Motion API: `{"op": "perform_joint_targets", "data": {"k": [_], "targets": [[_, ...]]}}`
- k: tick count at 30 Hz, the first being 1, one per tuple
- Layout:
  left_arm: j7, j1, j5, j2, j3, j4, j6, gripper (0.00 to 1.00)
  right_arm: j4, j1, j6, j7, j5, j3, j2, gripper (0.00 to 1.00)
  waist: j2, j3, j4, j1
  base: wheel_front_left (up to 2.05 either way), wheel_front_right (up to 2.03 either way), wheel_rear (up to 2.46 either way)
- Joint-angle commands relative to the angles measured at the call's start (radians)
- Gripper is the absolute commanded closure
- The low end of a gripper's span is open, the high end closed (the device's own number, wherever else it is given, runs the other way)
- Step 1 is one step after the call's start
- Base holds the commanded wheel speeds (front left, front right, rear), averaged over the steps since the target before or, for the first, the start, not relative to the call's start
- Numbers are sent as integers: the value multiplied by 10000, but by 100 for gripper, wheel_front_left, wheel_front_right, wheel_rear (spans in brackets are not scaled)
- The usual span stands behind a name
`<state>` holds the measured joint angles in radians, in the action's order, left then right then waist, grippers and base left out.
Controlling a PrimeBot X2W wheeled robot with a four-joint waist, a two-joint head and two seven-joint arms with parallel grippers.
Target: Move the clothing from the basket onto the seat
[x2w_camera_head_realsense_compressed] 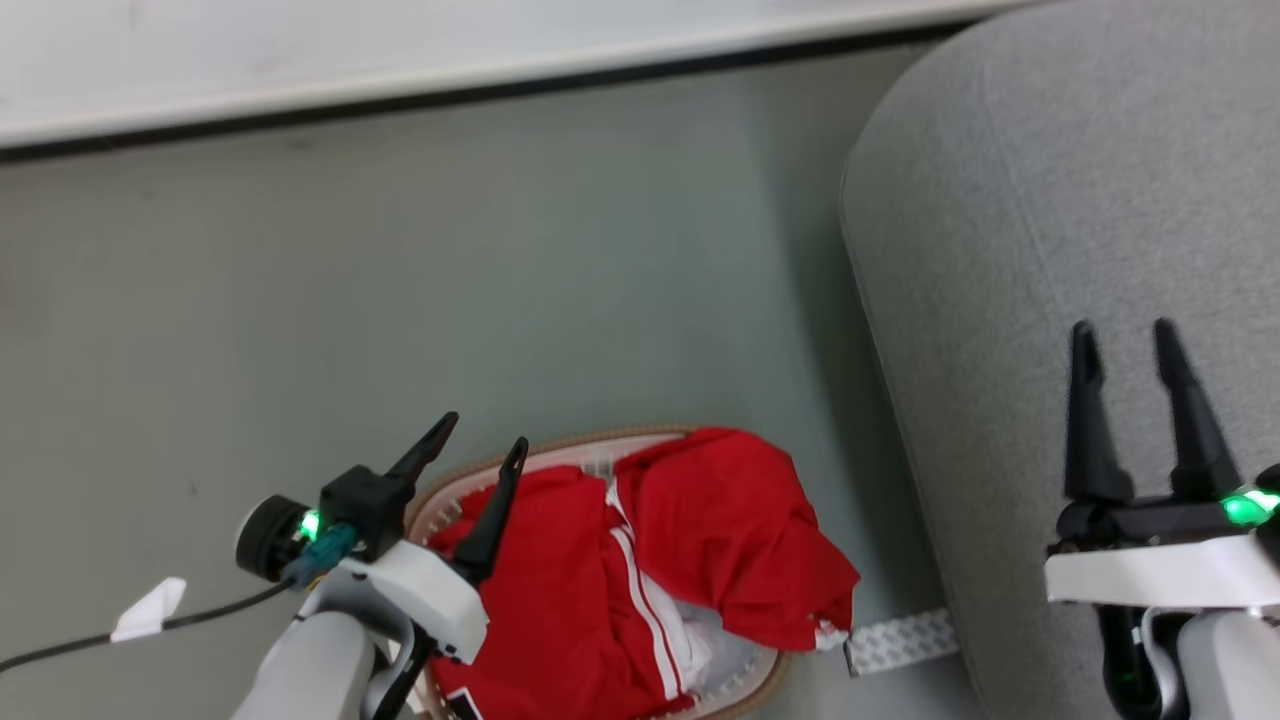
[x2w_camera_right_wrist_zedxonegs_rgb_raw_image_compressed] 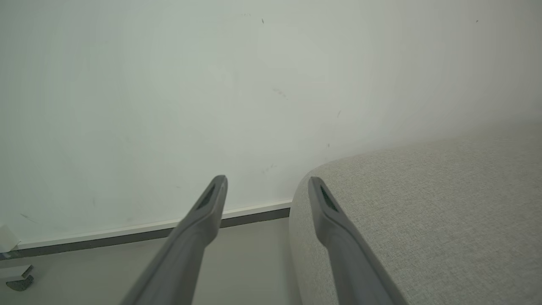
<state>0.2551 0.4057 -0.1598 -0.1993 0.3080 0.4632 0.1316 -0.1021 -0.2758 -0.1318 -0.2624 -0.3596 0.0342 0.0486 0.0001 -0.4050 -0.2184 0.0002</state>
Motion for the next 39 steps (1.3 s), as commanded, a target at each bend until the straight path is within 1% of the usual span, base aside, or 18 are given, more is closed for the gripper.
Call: {"op": "perform_joint_targets", "data": {"k": [1,9,17,22,29,37,39], "targets": [[-19,225,-220,-171,215,245,-14,0,77,-178,21,-18,23,-134,8,0,-1,-568,-105,-2,0,0,0],[-533,1599,-593,-643,1927,1980,-14,0,684,-823,21,-18,-42,-488,12,0,-1,-1758,-400,-2,0,0,0],[-1195,2563,-1120,-978,4114,3375,-14,0,1890,-1223,21,-18,-536,-968,9,0,-1,-2919,-717,-2,0,0,0],[-1363,3309,-1512,-1108,5033,3979,-13,0,2766,-1453,21,-16,-762,-1082,5,0,-1,-3700,-844,-2,0,0,0],[-1596,4328,-1256,-1276,6253,4868,-13,0,3572,-1663,21,-18,-1037,-889,5,0,-1,-4596,-1067,-2,0,0,0],[-2211,5053,-900,-1172,7705,5905,-13,0,3650,-1821,21,-18,-1094,-744,6,0,-1,-5181,-1124,-2,0,0,0],[-2408,5128,-969,-1122,7963,6155,-13,0,3640,-1828,21,-18,-1121,-708,6,0,-1,-5248,-1130,-2,0,0,0]]}}
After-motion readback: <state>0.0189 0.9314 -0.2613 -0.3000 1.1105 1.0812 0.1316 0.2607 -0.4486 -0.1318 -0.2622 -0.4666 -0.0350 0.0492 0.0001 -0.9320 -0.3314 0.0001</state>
